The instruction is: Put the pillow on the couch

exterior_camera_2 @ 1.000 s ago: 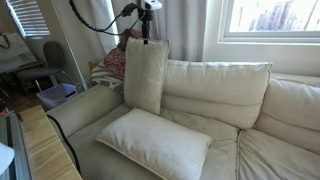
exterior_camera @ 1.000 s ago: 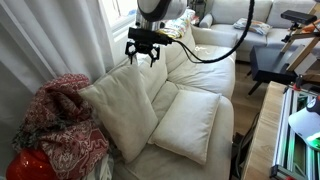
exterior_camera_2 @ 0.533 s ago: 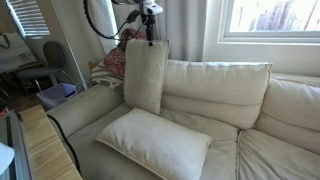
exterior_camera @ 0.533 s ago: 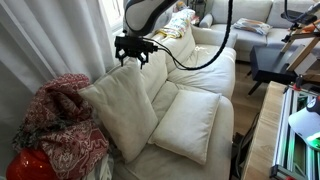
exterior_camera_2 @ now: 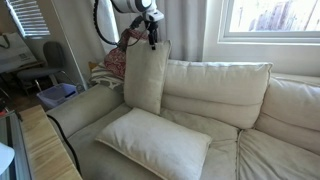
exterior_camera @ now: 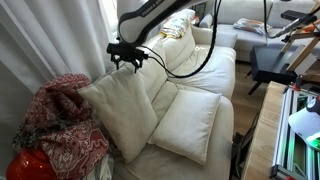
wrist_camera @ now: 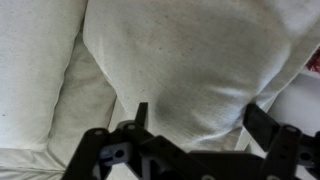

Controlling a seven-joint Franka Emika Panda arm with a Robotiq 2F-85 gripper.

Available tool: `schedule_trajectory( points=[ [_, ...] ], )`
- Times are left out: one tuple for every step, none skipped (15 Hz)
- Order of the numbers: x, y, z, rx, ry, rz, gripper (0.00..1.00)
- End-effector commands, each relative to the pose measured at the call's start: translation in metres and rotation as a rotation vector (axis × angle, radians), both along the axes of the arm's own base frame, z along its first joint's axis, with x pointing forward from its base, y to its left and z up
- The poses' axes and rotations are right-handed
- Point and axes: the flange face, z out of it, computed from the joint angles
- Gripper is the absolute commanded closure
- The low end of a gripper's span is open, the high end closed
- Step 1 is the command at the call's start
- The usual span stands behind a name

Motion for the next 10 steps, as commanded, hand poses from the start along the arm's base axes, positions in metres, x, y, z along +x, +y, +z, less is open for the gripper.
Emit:
schedule_trajectory(
  points=[
    [0.006,0.005,-0.032,-0.038,0.032,-0.044,0.34],
    [0.006,0.006,-0.037,-0.041,0.044,-0.048,0.41],
    [0.006,0.007,-0.040,-0.030,0.053,-0.044,0.48],
    [0.006,0.007,-0.044,-0.033,0.063,-0.040,0.57],
    [0.005,0.006,-0.046,-0.037,0.079,-0.036,0.63],
    [0.003,0.005,-0.048,-0.039,0.107,-0.038,0.69],
    [0.000,0.004,-0.049,-0.035,0.139,-0.041,0.77],
    [-0.003,0.003,-0.048,-0.044,0.160,-0.031,0.83],
    [-0.005,0.001,-0.046,-0.048,0.177,-0.026,0.92],
    [-0.006,0.000,-0.042,-0.049,0.184,-0.012,0.98]
  ],
)
